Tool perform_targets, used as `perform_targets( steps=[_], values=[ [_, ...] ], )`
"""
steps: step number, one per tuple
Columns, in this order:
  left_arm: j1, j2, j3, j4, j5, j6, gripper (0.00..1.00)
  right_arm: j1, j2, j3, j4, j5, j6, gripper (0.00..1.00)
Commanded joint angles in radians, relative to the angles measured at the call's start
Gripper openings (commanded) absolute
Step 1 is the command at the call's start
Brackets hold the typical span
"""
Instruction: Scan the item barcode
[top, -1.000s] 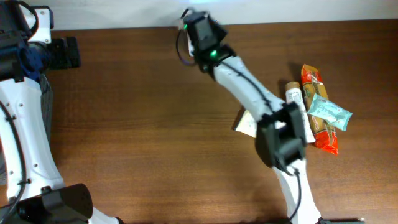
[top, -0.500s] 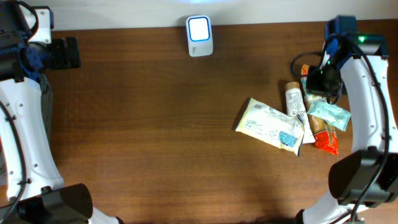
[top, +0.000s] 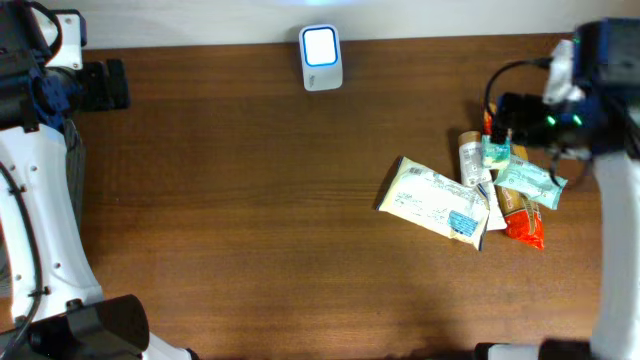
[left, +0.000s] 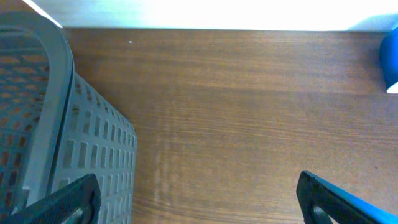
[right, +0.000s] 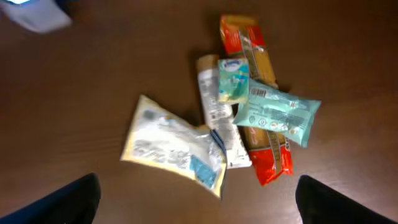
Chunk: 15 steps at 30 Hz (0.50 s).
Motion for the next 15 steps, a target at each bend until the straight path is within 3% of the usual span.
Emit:
perform_targets(
  steps=[1,11,13,15],
  values=[
    [0.003,0.001,0.001,0.002,0.007,0.016,0.99,0.003,-0.131,0.011,-0.069,-0.056,0.007,0.99],
    [0.003,0.001,0.001,0.002,0.007,0.016,0.99,0.003,-0.212,0.004,-0.069,-0.048,0.003,0.99],
    [0.003,0.001,0.001,0.002,0.007,0.016,0.99,0.003,-0.284,-0.072,0.115,-0.049,-0.059,0.99],
    [0.003,0.001,0.001,0.001,0.007,0.016,0.99,0.003,-0.419,-0.285,0.352,-0.049,-0.096,0.99]
  ],
)
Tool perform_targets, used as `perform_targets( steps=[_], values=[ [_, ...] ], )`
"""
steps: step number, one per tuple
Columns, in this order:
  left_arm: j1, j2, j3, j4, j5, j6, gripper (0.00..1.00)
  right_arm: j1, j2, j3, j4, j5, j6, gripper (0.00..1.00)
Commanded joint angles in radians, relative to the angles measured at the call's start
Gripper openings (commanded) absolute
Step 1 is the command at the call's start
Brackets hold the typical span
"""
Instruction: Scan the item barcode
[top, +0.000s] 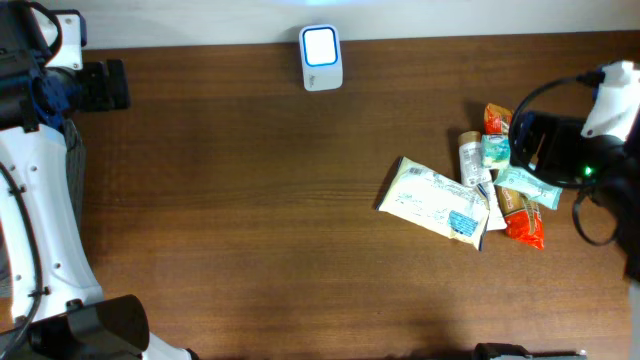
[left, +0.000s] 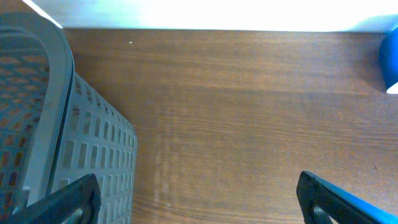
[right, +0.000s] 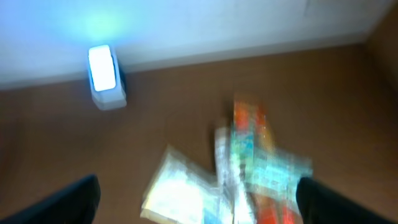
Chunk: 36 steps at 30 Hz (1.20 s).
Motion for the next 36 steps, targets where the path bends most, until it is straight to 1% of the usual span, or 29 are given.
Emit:
perform_targets(
  steps=[1,2,3,4,5,8,10,11,17,19,21,36],
  values=[
    [0.004,0.001,0.001,0.002,0.007,0.015,0.99,0.003,-0.231,-0.349,0.294,-0.003,-0.041,0.99],
    [0.004,0.001,0.001,0.002,0.007,0.015,0.99,0.003,-0.325,-0.505,0.433,-0.003,-0.040,0.99],
    [0.004,0.001,0.001,0.002,0.007,0.015,0.99,0.003,-0.446,-0.709,0.615,-0.007,-0.040,0.99],
    [0.004,0.001,0.001,0.002,0.007,0.015,0.99,0.009,-0.532,-0.853,0.739,-0.010,-0.040,0.99],
    [0.004,0.001,0.001,0.002,0.007,0.015,0.99,0.029,-0.643,-1.042,0.889,-0.005,-0.040,0.99],
    [0.004,0.001,0.001,0.002,0.007,0.015,0.99,0.082,-0.826,-1.376,1.190,0.034,-0.040,0.99],
    [0.004,0.001,0.001,0.002,0.007,0.015,0.99,0.109,-0.894,-1.495,1.285,0.075,-0.040,0.99],
    [0.004,0.001,0.001,0.002,0.007,0.015,0.99,0.125,-0.935,-1.552,1.306,0.094,-0.040,0.99],
    [0.004,0.001,0.001,0.002,0.007,0.015,0.99,0.127,-1.112,-1.735,1.312,0.096,-0.040,0.99],
    [0.004,0.001,0.001,0.002,0.007,0.015,0.99,0.127,-1.178,-1.735,1.173,0.097,-0.040,0.99],
    [0.004,0.001,0.001,0.002,0.007,0.015,0.99,0.127,-1.177,-1.735,1.091,0.082,-0.040,0.99],
    [0.004,0.001,0.001,0.001,0.007,0.015,0.99,0.127,-1.177,-1.735,1.091,0.082,-0.040,0.99]
  ],
)
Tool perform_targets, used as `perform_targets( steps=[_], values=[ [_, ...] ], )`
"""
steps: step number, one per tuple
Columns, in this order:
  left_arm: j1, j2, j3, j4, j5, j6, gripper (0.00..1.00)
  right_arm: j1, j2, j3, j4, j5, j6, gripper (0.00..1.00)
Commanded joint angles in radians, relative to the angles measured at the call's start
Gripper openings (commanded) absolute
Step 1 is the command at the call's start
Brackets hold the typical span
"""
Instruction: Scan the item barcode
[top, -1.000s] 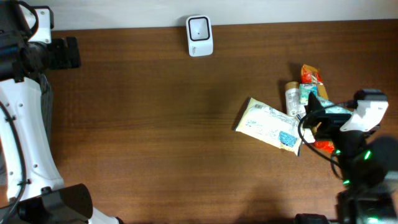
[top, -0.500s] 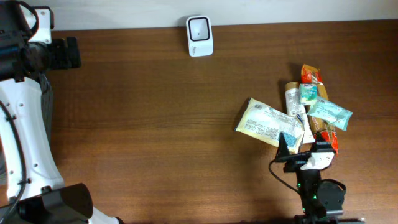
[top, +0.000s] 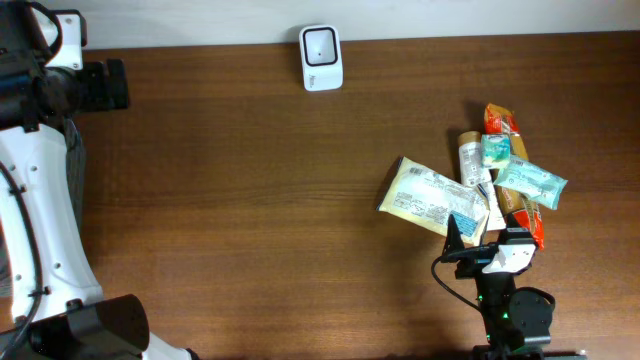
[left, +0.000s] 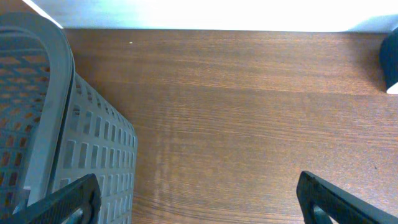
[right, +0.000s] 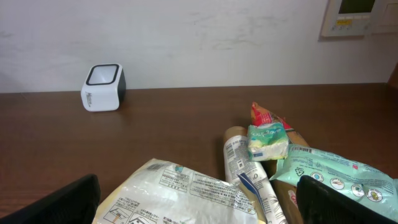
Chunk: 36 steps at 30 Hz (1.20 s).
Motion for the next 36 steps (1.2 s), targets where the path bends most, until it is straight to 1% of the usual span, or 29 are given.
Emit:
perform_targets(
  steps=[1,8,10,13,14,15,18,19,20,21,22,23,24,25,27,28,29,32,36],
  values=[
    [0.004,0.001,0.001,0.002,0.007,0.015,0.99,0.007,-0.011,-0.007,-0.005,-0.001,-0.007,0.99],
    [-0.002,-0.005,-0.004,-0.001,0.007,0.015,0.99,0.007,-0.011,-0.007,-0.005,-0.001,-0.007,0.99],
    [-0.053,-0.060,-0.006,-0.002,0.007,0.015,0.99,0.007,-0.011,-0.007,-0.005,-0.001,-0.007,0.99],
    [-0.167,-0.130,-0.010,-0.001,0.005,0.016,0.99,0.007,-0.011,-0.007,-0.005,-0.001,-0.007,0.99],
    [-0.190,-0.140,-0.011,0.002,-0.027,0.017,0.99,0.007,-0.011,-0.007,-0.006,-0.001,-0.007,0.99],
    [-0.225,-0.144,-0.012,0.002,-0.123,0.016,0.99,0.007,-0.011,-0.007,-0.006,-0.001,-0.007,0.99],
    [-0.332,-0.171,-0.081,-0.005,-0.130,0.016,0.99,0.007,-0.011,-0.007,-0.006,-0.001,-0.007,0.99],
    [-0.377,-0.212,-0.159,-0.004,-0.129,0.016,0.99,0.007,-0.011,-0.007,-0.005,-0.001,-0.007,0.99],
    [-0.392,-0.253,-0.233,-0.002,-0.129,0.016,0.99,0.007,-0.011,-0.007,-0.005,-0.001,-0.007,0.99],
    [-0.394,-0.307,-0.330,0.052,-0.129,0.016,0.99,0.007,-0.011,-0.007,-0.006,-0.001,-0.007,0.99],
    [-0.394,-0.360,-0.434,0.147,-0.125,0.014,0.99,0.007,-0.011,-0.007,-0.005,-0.001,-0.007,0.99],
    [-0.394,-0.447,-0.599,0.343,-0.076,0.015,0.99,0.007,-0.011,-0.007,-0.006,-0.001,-0.007,0.99],
    [-0.394,-0.534,-0.764,0.553,-0.059,0.016,0.99,0.007,-0.011,-0.007,-0.006,-0.001,-0.007,0.99],
    [-0.393,-0.646,-0.969,0.799,-0.057,0.020,0.99,0.007,-0.011,-0.007,-0.005,-0.001,-0.007,0.99],
    [-0.381,-0.816,-1.237,1.086,-0.056,0.042,0.99,0.007,-0.011,-0.007,-0.005,-0.001,-0.007,0.99],
    [-0.364,-0.900,-1.359,1.183,-0.056,0.042,0.99,0.007,-0.011,-0.007,-0.006,-0.001,-0.007,0.99],
    [-0.339,-1.004,-1.495,1.253,-0.056,0.042,0.99,0.007,-0.011,-0.007,-0.005,-0.001,-0.007,0.99],
    [-0.296,-1.262,-1.754,1.268,-0.056,0.042,0.99,0.007,-0.011,-0.007,-0.005,-0.001,-0.007,0.99],
    [-0.280,-1.532,-1.985,1.259,-0.057,0.050,0.99,0.007,-0.011,-0.007,-0.006,-0.001,-0.007,0.99]
  ],
)
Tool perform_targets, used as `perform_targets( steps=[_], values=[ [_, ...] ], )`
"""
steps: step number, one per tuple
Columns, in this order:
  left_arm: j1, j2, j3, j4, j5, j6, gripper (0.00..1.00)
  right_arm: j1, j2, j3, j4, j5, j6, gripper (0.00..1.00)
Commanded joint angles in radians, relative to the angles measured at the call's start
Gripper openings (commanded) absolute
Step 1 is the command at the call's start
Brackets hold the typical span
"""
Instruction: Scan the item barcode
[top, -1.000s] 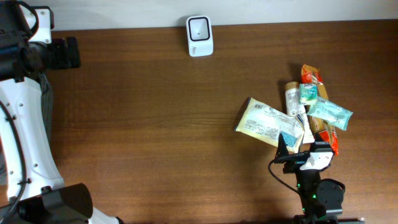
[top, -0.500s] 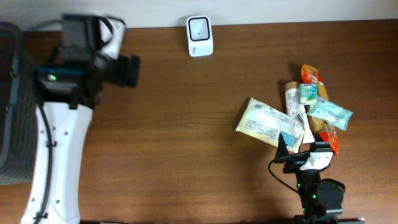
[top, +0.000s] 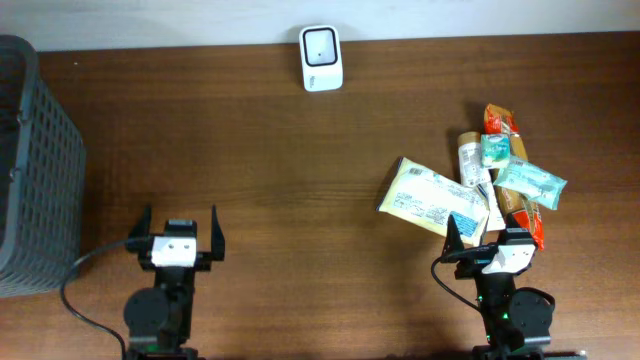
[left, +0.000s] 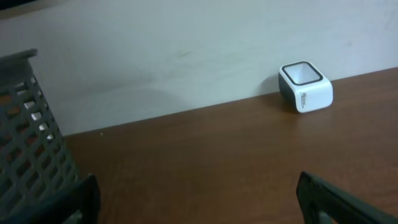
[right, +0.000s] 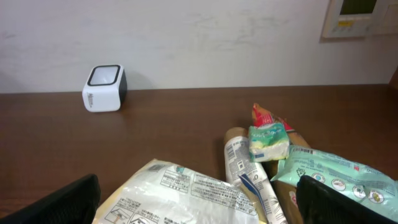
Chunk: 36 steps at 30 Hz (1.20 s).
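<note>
The white barcode scanner (top: 320, 58) stands at the table's far edge, also visible in the left wrist view (left: 305, 87) and the right wrist view (right: 104, 87). The items lie in a pile at the right: a yellow-white pouch (top: 435, 200) (right: 180, 193), a white tube (right: 245, 168), a small green pack (right: 268, 138), a teal wipes pack (top: 530, 183) (right: 336, 174) and an orange packet (top: 500, 120). My right gripper (top: 490, 235) sits low at the front, just short of the pouch, open and empty. My left gripper (top: 175, 225) sits at the front left, open and empty.
A grey mesh basket (top: 35, 160) stands at the left edge, also seen in the left wrist view (left: 31, 137). A white wall (left: 186, 50) rises behind the table, with a wall panel (right: 357, 15) at the upper right.
My left arm has moved from the far left back corner by the basket to the front left of the table; its camera now faces the scanner. The right arm and the items have not moved.
My right gripper was high over the pile at the back right, with the scanner's window lit. Then it was further right. Later it rested low at the front by the pouch and the scanner's window was dark. Now the left arm rests at the front too.
</note>
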Motion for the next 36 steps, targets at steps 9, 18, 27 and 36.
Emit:
perform_targets(
  steps=[9,18,27,36],
  values=[
    [0.006,-0.331,-0.123,-0.251,0.015,0.045,0.99,0.006,-0.008,-0.007,-0.005,0.002,-0.007,0.99],
    [0.006,-0.331,-0.123,-0.251,0.015,0.045,0.99,0.006,-0.008,-0.007,-0.005,0.002,-0.007,0.99],
    [0.006,-0.331,-0.122,-0.252,0.015,0.045,0.99,0.006,-0.008,-0.007,-0.005,0.002,-0.007,0.99],
    [0.006,-0.331,-0.122,-0.252,0.015,0.045,0.99,0.006,-0.008,-0.007,-0.005,0.002,-0.006,0.99]
  ],
)
